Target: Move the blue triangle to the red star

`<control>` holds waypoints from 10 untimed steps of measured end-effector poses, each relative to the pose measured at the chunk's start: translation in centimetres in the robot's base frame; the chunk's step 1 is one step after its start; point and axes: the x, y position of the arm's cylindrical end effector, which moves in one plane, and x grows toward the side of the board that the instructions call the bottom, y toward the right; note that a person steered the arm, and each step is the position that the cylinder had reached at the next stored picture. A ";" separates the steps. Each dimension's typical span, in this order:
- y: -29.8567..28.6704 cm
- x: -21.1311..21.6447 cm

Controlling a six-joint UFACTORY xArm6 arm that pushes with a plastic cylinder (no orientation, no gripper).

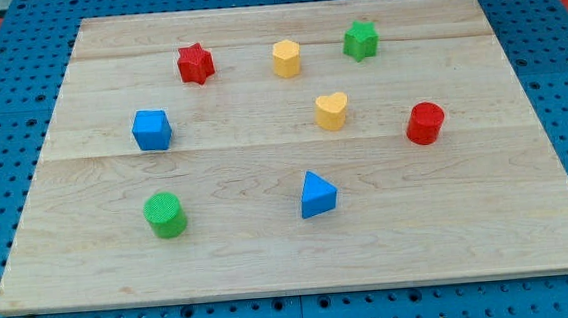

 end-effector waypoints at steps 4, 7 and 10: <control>-4.7 13.2; -4.9 24.3; -26.0 31.6</control>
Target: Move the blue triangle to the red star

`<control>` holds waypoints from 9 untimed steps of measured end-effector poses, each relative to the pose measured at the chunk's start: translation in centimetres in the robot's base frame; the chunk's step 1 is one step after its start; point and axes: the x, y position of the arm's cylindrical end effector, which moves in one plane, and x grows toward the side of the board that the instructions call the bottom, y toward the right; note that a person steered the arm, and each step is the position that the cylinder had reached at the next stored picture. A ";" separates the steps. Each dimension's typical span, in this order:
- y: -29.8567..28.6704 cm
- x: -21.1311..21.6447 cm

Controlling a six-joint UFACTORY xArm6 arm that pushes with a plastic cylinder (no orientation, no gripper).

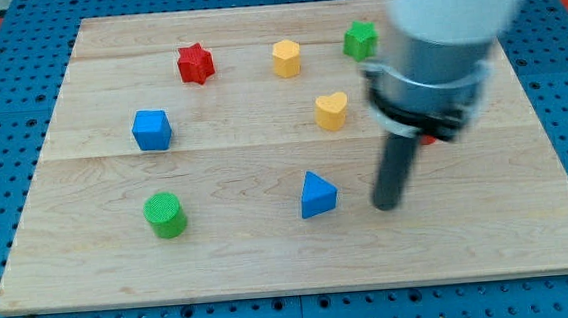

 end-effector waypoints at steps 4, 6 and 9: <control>-5.2 2.2; -18.2 -8.4; -18.2 -14.5</control>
